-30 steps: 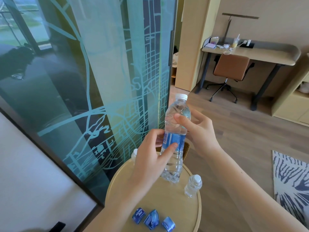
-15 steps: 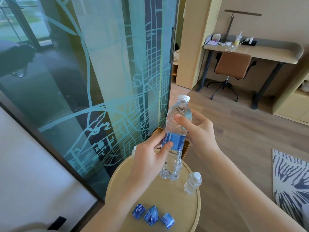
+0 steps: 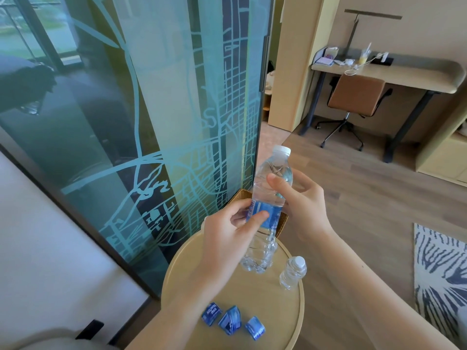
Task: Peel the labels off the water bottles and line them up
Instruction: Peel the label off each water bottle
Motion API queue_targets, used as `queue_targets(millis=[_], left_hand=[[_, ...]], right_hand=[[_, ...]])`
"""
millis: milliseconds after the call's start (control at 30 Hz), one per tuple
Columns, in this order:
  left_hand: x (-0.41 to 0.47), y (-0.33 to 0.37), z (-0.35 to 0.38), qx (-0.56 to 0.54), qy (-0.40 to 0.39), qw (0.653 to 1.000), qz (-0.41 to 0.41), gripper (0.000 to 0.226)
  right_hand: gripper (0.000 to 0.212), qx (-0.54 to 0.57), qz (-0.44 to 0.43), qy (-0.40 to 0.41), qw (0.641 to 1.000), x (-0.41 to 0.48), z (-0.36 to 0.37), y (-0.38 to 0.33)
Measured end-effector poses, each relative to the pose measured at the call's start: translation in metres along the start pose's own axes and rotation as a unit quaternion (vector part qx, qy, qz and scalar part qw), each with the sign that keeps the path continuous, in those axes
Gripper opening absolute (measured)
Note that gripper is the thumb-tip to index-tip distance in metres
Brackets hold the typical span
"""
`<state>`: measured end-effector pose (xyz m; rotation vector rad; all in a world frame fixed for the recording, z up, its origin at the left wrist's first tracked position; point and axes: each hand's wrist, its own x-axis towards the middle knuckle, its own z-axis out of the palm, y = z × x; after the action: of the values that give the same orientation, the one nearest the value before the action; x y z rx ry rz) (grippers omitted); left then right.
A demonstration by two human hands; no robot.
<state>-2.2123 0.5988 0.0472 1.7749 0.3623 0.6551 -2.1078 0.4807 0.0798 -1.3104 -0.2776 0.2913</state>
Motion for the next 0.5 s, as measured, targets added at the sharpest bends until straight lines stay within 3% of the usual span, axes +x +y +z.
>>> queue_targets(millis=[133,500], left_hand=[[0.000,0.002,0.008,0.030,0.044,0.999,-0.006,0.029],[-0.002,-0.001,0.014,0.008,0.076,0.997,-0.028,0.030]], right_hand=[[0.037,0.001,-0.003,0.002,1.000,0.001,0.001,0.004],[0.036,0.015,-0.008,0.009,1.000,0.000,0.001,0.009]])
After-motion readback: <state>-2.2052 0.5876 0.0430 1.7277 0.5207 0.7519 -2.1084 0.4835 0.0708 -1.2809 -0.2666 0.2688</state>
